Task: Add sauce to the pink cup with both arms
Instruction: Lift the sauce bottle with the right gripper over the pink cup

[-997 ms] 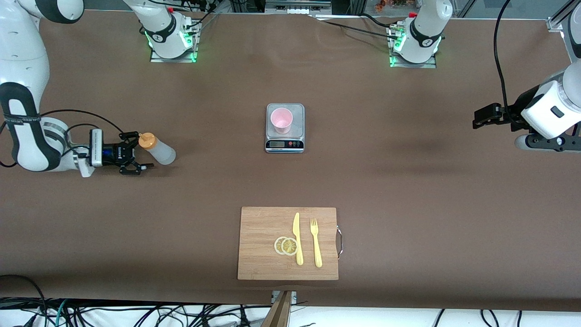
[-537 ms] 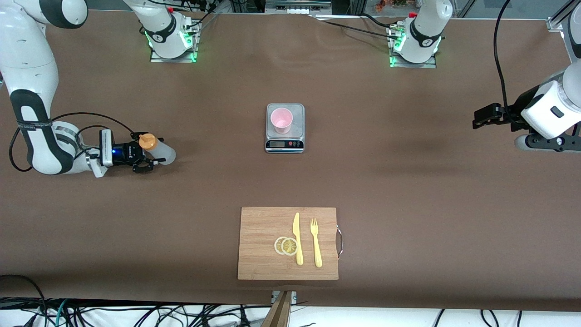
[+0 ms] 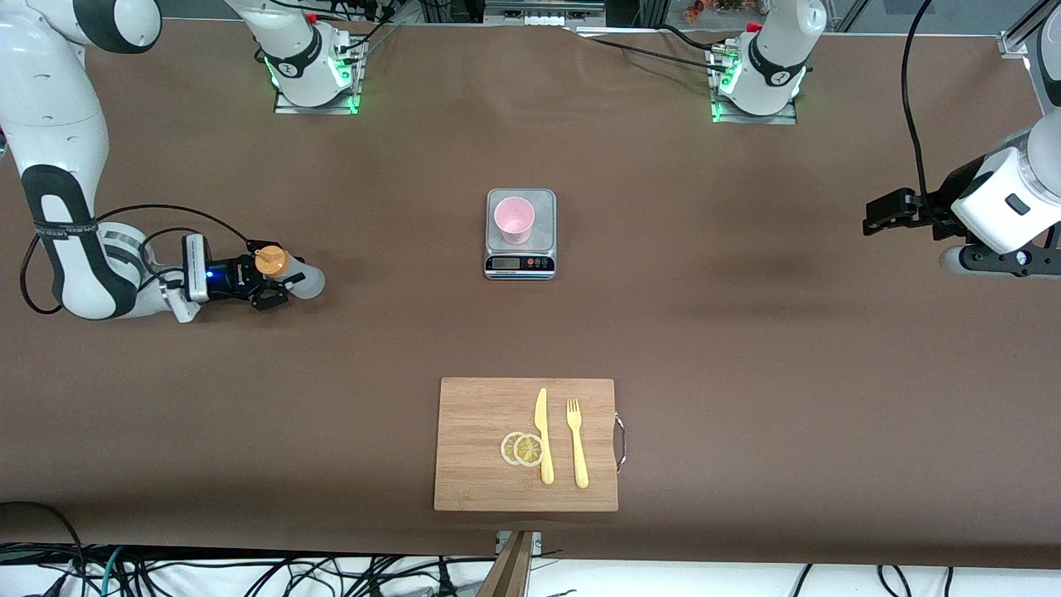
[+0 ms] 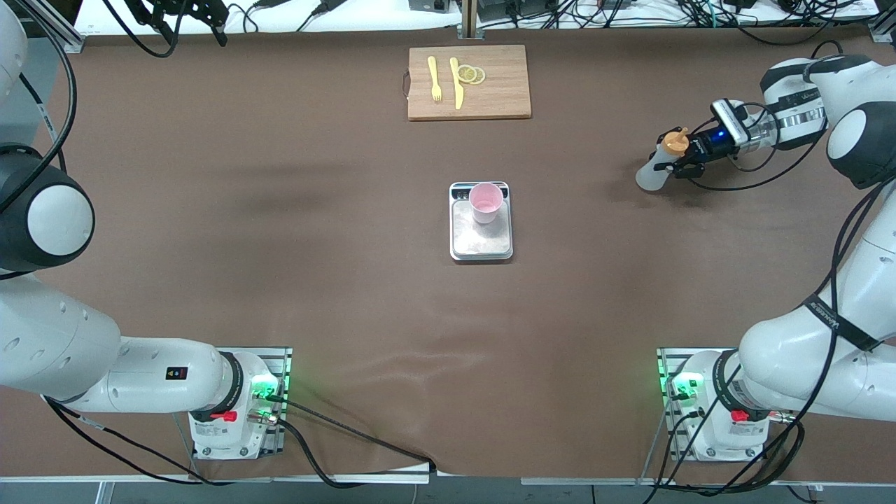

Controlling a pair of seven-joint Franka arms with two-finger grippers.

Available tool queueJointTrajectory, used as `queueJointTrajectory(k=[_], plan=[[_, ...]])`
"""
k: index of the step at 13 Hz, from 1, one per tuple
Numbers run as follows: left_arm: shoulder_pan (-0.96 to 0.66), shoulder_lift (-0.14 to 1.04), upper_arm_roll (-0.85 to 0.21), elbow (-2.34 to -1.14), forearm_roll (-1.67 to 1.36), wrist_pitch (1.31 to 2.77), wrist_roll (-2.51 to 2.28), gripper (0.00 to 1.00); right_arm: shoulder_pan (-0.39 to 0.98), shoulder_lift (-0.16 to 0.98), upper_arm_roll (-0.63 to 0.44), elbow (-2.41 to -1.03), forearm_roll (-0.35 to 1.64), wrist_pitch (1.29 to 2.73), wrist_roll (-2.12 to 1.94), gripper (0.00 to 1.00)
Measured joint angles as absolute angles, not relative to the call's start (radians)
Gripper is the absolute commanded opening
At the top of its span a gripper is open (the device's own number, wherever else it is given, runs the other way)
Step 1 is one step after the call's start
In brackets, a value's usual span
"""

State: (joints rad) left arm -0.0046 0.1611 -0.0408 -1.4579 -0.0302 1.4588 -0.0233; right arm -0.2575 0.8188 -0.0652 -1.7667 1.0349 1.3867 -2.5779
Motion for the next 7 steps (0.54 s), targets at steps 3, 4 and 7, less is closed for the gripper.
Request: queueJointTrajectory(k=[3, 4, 7], plan=[[-0.004, 0.163, -0.041, -1.458, -0.03, 1.459, -0.023, 1.0, -0.179, 0.813, -0.059, -1.735, 1.036, 1.385, -2.481, 0.07], [-0.004, 0.163, -0.041, -1.458, -0.03, 1.459, -0.023, 1.0, -0.143, 0.808, -0.057, -1.712, 1.037, 1.386, -2.439, 0.07], [-0.004, 0.164, -0.041, -1.458, -0.03, 1.459, -0.023, 1.0, -0.037, 0.747, -0.057, -1.655, 1.033, 1.434, -2.264, 0.07]])
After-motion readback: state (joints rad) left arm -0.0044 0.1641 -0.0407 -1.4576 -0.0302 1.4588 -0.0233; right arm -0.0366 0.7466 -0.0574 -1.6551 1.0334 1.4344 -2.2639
